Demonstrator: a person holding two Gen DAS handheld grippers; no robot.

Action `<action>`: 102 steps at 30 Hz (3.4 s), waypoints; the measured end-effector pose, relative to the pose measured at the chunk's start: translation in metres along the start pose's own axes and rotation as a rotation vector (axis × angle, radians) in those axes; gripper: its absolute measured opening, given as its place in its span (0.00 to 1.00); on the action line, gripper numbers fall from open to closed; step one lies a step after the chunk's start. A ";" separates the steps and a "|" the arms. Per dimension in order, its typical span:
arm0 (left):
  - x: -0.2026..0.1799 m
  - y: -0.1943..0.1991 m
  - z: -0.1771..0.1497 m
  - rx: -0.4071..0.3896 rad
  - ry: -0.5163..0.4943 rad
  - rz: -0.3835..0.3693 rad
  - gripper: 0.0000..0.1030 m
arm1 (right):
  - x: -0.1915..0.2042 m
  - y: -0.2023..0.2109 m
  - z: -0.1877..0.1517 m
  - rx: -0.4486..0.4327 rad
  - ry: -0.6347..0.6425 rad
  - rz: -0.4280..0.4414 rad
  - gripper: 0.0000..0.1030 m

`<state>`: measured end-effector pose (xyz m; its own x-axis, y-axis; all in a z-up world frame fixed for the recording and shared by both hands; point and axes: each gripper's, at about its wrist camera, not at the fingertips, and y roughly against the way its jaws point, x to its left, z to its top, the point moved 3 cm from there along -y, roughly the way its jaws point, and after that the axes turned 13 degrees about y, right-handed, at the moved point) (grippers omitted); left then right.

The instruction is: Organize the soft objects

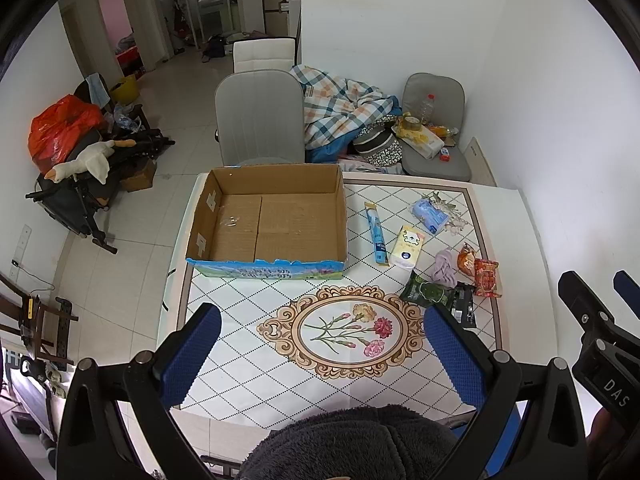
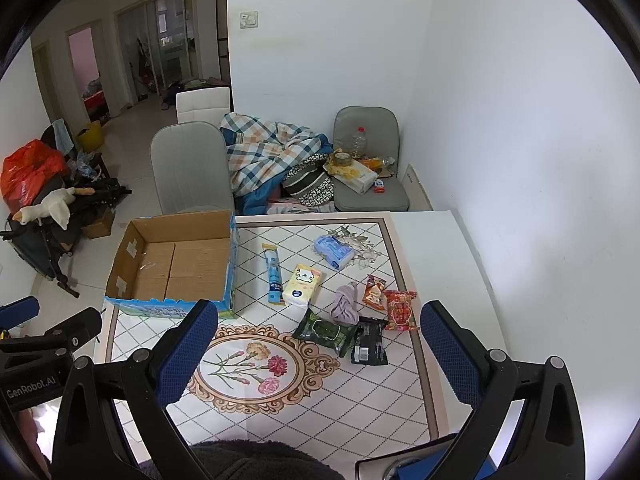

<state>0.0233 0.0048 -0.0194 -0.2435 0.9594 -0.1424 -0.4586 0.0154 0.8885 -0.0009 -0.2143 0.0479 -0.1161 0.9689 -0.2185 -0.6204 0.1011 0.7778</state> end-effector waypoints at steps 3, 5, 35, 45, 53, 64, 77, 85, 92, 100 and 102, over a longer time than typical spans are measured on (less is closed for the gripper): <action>0.000 0.000 0.000 0.001 0.001 -0.001 1.00 | 0.000 -0.001 0.000 0.000 -0.001 0.001 1.00; 0.000 0.000 0.000 0.001 0.000 0.000 1.00 | 0.001 0.001 0.000 -0.001 0.000 0.001 1.00; -0.156 -0.305 -0.009 0.459 -0.194 0.027 0.91 | -0.134 -0.353 -0.154 0.598 -0.356 0.174 1.00; -0.204 -0.430 -0.009 0.579 -0.329 0.135 0.73 | -0.115 -0.467 -0.204 0.759 -0.370 0.210 0.86; -0.221 -0.491 -0.014 0.668 -0.363 0.146 0.73 | -0.107 -0.499 -0.232 0.792 -0.413 0.228 0.80; -0.219 -0.478 -0.024 0.614 -0.408 0.161 0.59 | -0.110 -0.505 -0.242 0.777 -0.416 0.230 0.51; -0.185 -0.354 -0.021 0.492 -0.287 -0.041 0.59 | -0.110 -0.428 -0.218 0.651 -0.492 0.300 0.48; -0.121 -0.271 0.054 0.349 -0.174 -0.122 0.59 | -0.048 -0.354 -0.101 0.483 -0.367 0.446 0.47; -0.001 -0.250 0.134 0.270 -0.067 -0.063 0.59 | 0.072 -0.333 0.015 0.383 -0.243 0.574 0.47; 0.105 -0.344 0.182 0.402 0.068 -0.018 0.59 | 0.214 -0.398 0.086 0.450 -0.142 0.562 0.47; 0.118 -0.371 0.186 0.450 0.082 -0.016 0.59 | 0.238 -0.426 0.088 0.491 -0.138 0.556 0.47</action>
<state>0.3238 0.1649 -0.2848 -0.3143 0.9330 -0.1752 -0.0504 0.1679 0.9845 0.3039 -0.0068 -0.2838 -0.1928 0.9226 0.3340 -0.0780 -0.3538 0.9321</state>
